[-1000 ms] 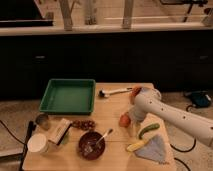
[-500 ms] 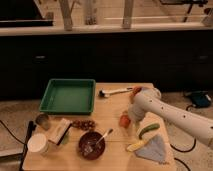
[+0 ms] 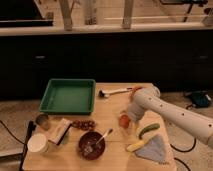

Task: Place apple in tray

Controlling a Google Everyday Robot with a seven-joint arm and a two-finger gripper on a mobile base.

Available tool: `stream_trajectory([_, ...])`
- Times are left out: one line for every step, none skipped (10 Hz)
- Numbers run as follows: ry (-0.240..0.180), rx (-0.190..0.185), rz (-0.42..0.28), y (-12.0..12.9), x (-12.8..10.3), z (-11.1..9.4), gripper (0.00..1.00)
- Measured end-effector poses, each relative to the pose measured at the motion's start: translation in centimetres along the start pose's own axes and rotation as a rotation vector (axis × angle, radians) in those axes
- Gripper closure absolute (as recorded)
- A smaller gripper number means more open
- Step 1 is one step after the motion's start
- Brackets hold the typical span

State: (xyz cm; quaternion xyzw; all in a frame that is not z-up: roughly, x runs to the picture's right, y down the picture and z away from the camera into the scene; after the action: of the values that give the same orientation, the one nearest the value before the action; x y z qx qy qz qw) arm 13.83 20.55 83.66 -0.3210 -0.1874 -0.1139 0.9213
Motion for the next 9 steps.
stream_trajectory([-0.003,-0.002,-0.010,0.02,-0.07,0.00,0.49])
stream_trajectory([-0.005,-0.007,-0.018,0.13,-0.19,0.03,0.57])
stream_trajectory([-0.008,-0.007,-0.027,0.14,-0.24,0.03,0.69])
stream_trajectory([-0.009,-0.007,-0.031,0.14,-0.26,-0.01,0.77])
stream_trajectory([-0.012,-0.009,-0.037,0.15,-0.33,-0.03,0.87])
stream_trajectory([-0.013,-0.009,-0.041,0.24,-0.38,-0.12,0.95])
stream_trajectory([-0.012,-0.008,-0.044,0.43,-0.37,-0.45,1.00])
stream_trajectory([-0.011,-0.005,-0.048,0.45,-0.42,-0.69,1.00])
stream_trajectory([-0.010,0.001,-0.052,0.42,-0.49,-0.95,1.00])
